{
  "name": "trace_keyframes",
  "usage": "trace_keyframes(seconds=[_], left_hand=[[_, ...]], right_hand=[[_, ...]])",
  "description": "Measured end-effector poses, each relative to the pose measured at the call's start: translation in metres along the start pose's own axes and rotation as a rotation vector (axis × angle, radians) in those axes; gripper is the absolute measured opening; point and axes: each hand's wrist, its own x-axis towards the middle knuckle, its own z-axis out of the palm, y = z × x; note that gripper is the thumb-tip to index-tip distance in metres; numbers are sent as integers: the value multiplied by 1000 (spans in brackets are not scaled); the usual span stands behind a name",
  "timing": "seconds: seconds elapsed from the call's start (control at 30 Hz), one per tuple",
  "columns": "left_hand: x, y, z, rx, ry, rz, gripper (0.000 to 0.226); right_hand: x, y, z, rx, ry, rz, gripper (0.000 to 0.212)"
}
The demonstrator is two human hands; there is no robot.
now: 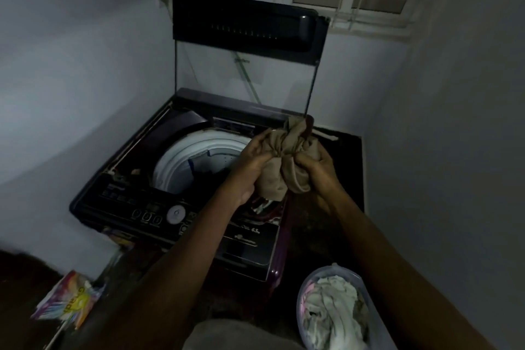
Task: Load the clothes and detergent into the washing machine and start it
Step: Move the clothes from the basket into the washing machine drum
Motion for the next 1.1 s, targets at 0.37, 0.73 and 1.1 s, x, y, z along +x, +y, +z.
trace_keyframes(seconds=[0.37,0.73,1.1], left_hand=[[45,34,-101,-78,-169,-307,27],[98,20,-167,257,-131,-183,14],[145,8,-190,495,-148,-358,33]], right_hand=[[50,26,103,-54,76,16,25],[84,76,173,-146,301,113,56],[110,105,168,-552,432,149,46]])
